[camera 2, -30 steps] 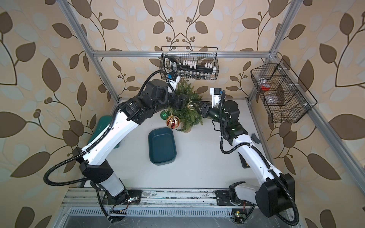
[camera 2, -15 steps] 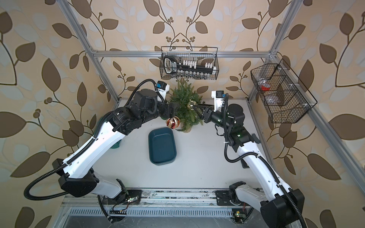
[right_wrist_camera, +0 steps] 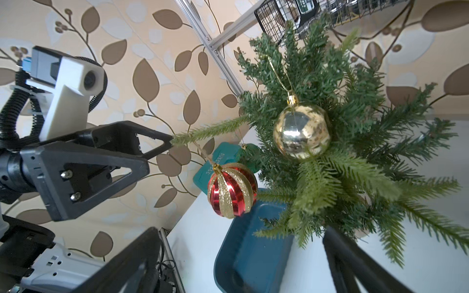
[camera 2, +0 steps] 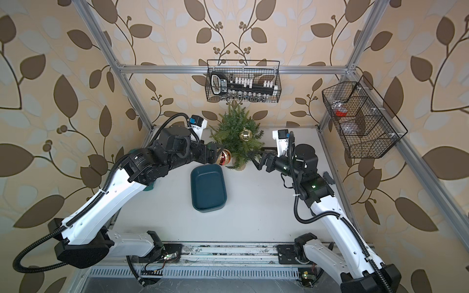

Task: Decorate the small christmas tree with ornaments
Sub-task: Hang an ornament on the christmas tree, then reset both arms

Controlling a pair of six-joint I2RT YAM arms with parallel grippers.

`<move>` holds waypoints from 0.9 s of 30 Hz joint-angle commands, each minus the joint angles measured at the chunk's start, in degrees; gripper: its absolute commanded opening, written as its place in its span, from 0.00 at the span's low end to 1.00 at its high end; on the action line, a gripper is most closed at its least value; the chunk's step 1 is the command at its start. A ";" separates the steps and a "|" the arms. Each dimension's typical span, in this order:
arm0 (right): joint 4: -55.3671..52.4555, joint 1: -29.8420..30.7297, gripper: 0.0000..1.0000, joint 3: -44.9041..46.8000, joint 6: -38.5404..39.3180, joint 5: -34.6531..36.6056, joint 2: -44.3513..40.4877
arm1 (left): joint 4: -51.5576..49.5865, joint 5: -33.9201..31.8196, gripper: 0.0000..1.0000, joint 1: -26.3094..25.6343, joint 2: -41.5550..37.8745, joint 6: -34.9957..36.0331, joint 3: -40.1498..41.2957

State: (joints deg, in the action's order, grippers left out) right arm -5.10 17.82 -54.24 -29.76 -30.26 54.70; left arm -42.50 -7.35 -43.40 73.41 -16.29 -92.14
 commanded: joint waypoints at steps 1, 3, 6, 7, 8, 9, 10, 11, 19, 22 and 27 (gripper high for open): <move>-2.89 0.54 1.00 1.25 1.52 -0.75 -1.34 | -0.49 0.40 0.99 0.92 -3.11 -1.86 1.93; -3.94 0.81 1.00 1.71 1.80 -0.91 -1.64 | -1.30 0.59 0.99 1.08 -4.15 -2.66 3.57; -4.88 1.52 1.00 2.89 2.31 -1.28 -2.50 | -1.44 1.00 0.99 1.30 -6.37 -4.26 6.99; -5.06 1.66 1.00 3.28 2.34 -1.34 -2.86 | -1.57 1.16 0.99 1.43 -7.09 -4.71 7.84; -5.15 1.83 1.00 3.71 2.49 -1.77 -3.33 | -1.77 1.49 0.99 1.49 -7.83 -5.00 8.62; -5.62 2.08 1.00 4.07 2.73 -2.18 -3.63 | -1.92 1.72 0.99 1.62 -8.54 -5.35 9.45; -6.08 2.31 1.00 4.37 2.89 -2.35 -3.90 | -2.25 1.73 0.99 1.77 -9.08 -5.78 10.14; -6.67 2.62 1.00 4.66 3.35 -2.75 -4.26 | -2.71 1.66 0.99 1.99 -9.69 -6.22 10.80; -11.78 2.92 1.00 8.11 4.79 -1.71 -7.89 | -5.33 1.81 0.99 5.58 -14.70 -11.60 19.09; -13.24 2.94 1.00 10.32 4.71 0.93 -8.99 | -6.58 1.54 0.99 8.02 -15.63 -14.63 23.28; -13.50 1.59 1.00 14.61 3.21 5.40 -9.68 | -5.27 1.39 0.99 12.24 -16.72 -18.54 30.54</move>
State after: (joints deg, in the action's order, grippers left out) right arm -16.95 20.23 -41.58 -26.13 -28.36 45.47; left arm -47.57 -5.91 -32.91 57.71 -30.63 -63.99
